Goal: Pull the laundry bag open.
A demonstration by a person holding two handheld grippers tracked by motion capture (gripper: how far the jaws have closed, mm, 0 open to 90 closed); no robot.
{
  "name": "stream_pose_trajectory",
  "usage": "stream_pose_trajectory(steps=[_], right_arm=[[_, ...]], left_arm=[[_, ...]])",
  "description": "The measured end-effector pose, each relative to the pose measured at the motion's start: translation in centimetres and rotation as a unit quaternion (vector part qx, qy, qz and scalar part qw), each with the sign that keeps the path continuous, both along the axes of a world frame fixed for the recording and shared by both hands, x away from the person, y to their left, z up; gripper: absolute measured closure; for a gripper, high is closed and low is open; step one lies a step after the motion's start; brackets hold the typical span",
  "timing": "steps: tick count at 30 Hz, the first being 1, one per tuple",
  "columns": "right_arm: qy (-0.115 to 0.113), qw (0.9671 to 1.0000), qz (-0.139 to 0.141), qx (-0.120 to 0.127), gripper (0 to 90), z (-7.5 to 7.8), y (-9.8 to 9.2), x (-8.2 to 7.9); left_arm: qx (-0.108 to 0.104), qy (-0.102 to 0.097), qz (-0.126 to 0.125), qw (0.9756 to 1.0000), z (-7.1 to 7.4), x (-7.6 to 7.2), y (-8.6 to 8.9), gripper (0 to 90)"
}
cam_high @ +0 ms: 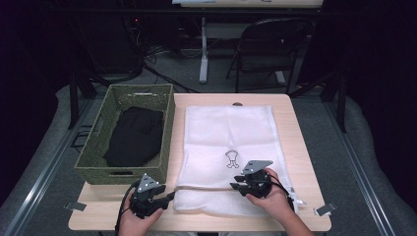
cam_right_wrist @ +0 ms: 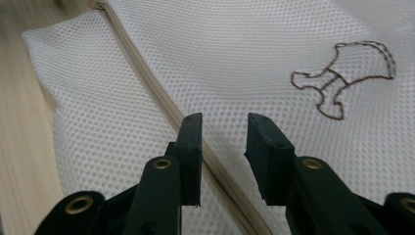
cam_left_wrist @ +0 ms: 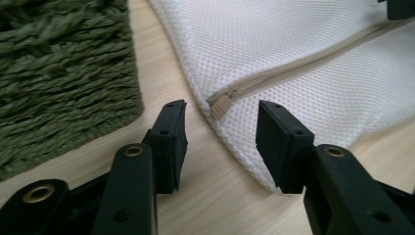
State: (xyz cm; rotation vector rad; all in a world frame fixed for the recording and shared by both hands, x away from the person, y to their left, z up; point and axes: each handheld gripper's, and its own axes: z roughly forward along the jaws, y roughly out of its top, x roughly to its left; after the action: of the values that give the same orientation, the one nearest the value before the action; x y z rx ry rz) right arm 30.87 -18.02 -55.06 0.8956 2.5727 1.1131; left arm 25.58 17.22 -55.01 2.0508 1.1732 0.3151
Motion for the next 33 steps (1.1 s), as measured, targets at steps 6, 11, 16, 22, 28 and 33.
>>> stream_pose_trajectory(steps=[6, 11, 16, 22, 28, 33], right_arm=[[0.007, 0.9997, 0.025, 0.0, 68.0, -0.4, 1.3, 0.7], [-0.001, 0.9992, 0.035, -0.017, 65.9, -0.7, 1.6, 0.4], [-0.001, 0.9991, 0.032, -0.03, 63.2, -1.1, 1.4, 0.1], [0.003, 0.9992, 0.021, -0.035, 63.9, -1.5, 0.9, 0.3], [0.015, 0.9996, 0.011, -0.02, 68.1, -1.4, 0.4, 0.7], [0.018, 0.9996, 0.006, -0.019, 71.6, -1.4, 0.1, 0.9]], left_arm=[[-0.001, 0.004, 0.005, 1.0, -0.1, 0.1, 0.1, 55.5], [-0.008, 0.009, 0.003, 0.9999, -0.1, 0.2, 0.2, 54.9], [-0.003, 0.009, 0.008, 0.9999, -0.1, 0.2, 0.3, 54.9], [-0.009, 0.007, 0.008, 0.9999, -0.2, 0.1, 0.0, 54.0], [-0.012, 0.013, 0.004, 0.9998, -0.3, 0.1, -0.2, 53.0], [-0.01, 0.014, 0.001, 0.9999, -0.3, 0.1, -0.2, 53.0]])
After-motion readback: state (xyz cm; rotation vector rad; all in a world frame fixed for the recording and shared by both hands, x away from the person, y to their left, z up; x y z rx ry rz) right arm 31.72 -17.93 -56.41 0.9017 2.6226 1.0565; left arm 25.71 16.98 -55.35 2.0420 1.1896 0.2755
